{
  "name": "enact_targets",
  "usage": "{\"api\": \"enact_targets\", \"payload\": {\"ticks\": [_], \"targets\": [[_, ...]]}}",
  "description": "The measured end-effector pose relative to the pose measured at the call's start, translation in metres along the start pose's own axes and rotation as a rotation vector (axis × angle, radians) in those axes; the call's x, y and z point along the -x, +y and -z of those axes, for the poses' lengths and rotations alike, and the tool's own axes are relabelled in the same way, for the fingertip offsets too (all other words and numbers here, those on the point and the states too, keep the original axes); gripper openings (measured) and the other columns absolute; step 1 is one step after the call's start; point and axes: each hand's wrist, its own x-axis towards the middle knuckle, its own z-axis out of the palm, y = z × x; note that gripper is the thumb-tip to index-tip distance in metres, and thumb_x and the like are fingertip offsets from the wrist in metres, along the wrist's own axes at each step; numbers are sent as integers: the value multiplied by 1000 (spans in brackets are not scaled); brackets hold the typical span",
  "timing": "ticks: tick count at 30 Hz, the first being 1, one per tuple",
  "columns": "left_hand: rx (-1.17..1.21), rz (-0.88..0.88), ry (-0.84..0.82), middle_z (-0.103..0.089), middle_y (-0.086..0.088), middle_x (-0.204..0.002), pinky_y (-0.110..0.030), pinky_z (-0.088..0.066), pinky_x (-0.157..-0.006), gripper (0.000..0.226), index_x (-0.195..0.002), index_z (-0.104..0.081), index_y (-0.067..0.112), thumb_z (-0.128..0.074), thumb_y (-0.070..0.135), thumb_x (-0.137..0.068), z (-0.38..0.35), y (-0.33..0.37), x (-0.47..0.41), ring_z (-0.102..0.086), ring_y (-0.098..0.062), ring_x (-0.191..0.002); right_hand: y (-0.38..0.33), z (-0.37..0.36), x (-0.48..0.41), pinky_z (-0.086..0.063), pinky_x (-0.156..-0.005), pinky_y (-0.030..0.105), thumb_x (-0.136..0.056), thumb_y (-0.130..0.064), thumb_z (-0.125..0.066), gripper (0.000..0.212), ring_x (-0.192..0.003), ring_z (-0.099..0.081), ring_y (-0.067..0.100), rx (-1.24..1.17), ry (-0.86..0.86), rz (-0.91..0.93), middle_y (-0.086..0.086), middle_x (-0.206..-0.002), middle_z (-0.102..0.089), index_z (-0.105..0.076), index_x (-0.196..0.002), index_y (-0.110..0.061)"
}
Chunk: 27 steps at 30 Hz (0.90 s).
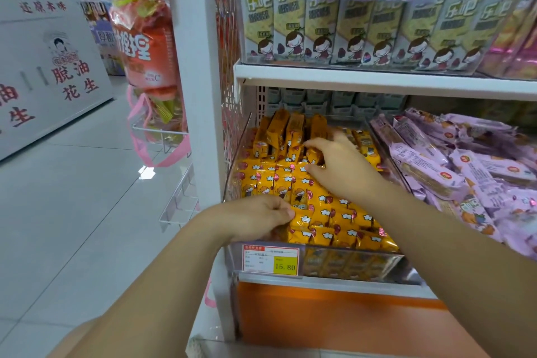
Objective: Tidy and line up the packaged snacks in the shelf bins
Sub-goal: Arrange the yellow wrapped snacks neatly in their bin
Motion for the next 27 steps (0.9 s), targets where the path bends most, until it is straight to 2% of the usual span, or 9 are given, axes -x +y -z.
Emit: {"api": "enact_targets", "payload": {"ticks": [3,5,9,13,15,18,21,25,27], "targets": [[-2,0,13,-68,-5,-112,-41,-47,-100,24,-110,-60,18,-45,33,-99,0,-2,-2,-63,-20,-106,4,2,-2,-42,-85,28,-87,-32,-65,38,-105,-51,19,-82,134,-38,7,-120,-50,-56,-123,-23],[-37,-8,25,-67,-3,-113,-43,-46,-101,24,-111,-59,21,-46,37,-98,1,-4,-3,-62,-21,-107,11,8,3,-47,-81,32,-85,-35,-66,26,-96,-53,17,-209,260,-68,3,-109,-54,-57,-107,-24],[-73,-8,33,-65,2,-114,-41,-44,-102,20,-112,-54,29,-46,39,-97,1,-4,-1,-61,-17,-107,19,26,20,-39,-79,29,-90,-24,-60,11,-96,-51,13,-347,422,-13,-2,-106,-58,-53,-98,-25],[-82,-15,52,-66,2,-112,-39,-43,-103,17,-107,-57,28,-46,37,-98,0,1,4,-62,-15,-106,15,36,39,-49,-78,25,-85,-14,-67,36,-93,-57,9,-510,379,78,-9,-105,-55,-49,-113,-28],[-92,-15,63,-68,1,-110,-39,-43,-103,14,-100,-58,28,-46,35,-98,-1,3,7,-63,-16,-104,10,34,45,-52,-74,18,-81,-9,-71,42,-86,-61,4,-653,313,102,-13,-102,-55,-46,-109,-30],[-115,-16,102,-69,-8,-108,-45,-45,-99,15,-92,-58,26,-48,35,-97,-2,4,9,-63,-25,-104,5,25,47,-53,-78,19,-77,-7,-75,45,-87,-63,5,-738,257,120,-11,-97,-57,-46,-96,-35],[-146,-3,149,-68,-9,-101,-38,-48,-88,15,-85,-55,24,-52,32,-96,-4,5,9,-64,-26,-96,2,15,45,-53,-83,19,-75,-9,-77,45,-92,-64,5,-752,217,135,-8,-99,-61,-49,-94,-38],[-9,-11,117,-70,-5,-106,-45,-50,-94,2,-96,-54,21,-55,22,-95,-5,5,7,-67,-24,-98,-2,10,37,-52,-88,19,-76,-13,-77,41,-100,-62,8,-702,261,136,-7,-104,-62,-51,-101,-34],[43,-22,117,-69,-3,-108,-46,-50,-95,11,-101,-46,20,-55,19,-95,-5,6,7,-67,-24,-98,-2,9,34,-53,-86,20,-76,-16,-77,40,-98,-62,8,-636,274,129,-5,-105,-62,-51,-102,-30]]}}
